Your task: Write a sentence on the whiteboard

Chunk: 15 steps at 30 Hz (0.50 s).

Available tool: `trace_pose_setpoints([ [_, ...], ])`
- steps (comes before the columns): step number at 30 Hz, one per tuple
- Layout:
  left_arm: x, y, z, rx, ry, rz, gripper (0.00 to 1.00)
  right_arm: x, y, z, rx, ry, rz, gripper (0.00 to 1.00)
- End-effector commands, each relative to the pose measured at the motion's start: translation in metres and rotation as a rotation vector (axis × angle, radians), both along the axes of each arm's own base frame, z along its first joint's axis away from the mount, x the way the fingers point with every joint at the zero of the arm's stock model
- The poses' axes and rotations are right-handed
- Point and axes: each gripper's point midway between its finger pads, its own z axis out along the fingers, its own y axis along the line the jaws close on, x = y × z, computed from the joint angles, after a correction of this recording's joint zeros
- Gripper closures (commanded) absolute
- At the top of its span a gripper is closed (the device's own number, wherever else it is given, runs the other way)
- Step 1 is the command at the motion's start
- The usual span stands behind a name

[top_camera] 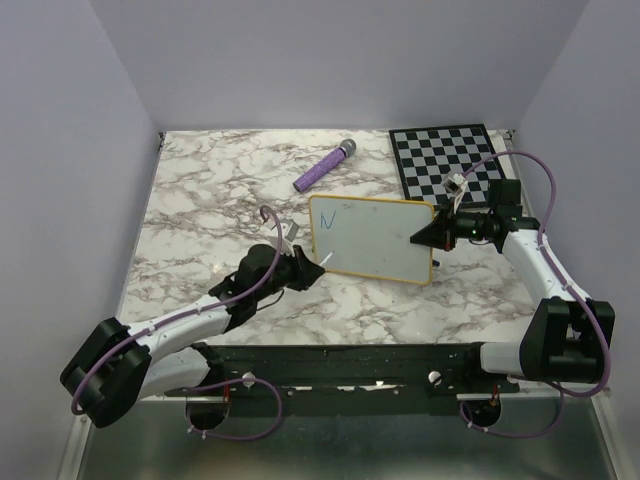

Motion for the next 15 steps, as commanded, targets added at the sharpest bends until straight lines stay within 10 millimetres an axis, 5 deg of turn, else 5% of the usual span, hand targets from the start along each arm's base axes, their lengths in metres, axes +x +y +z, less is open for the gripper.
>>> trace_pose_setpoints([
  [1, 0.017, -0.009, 0.02, -0.005, -0.063, 0.022, 1.0, 0.0, -0.001, -0.004, -0.019, -0.004, 0.004, 1.0],
  [15, 0.048, -0.011, 0.036, 0.023, -0.109, 0.114, 1.0, 0.0, -0.001, -0.005, -0.02, -0.002, 0.005, 0.99],
])
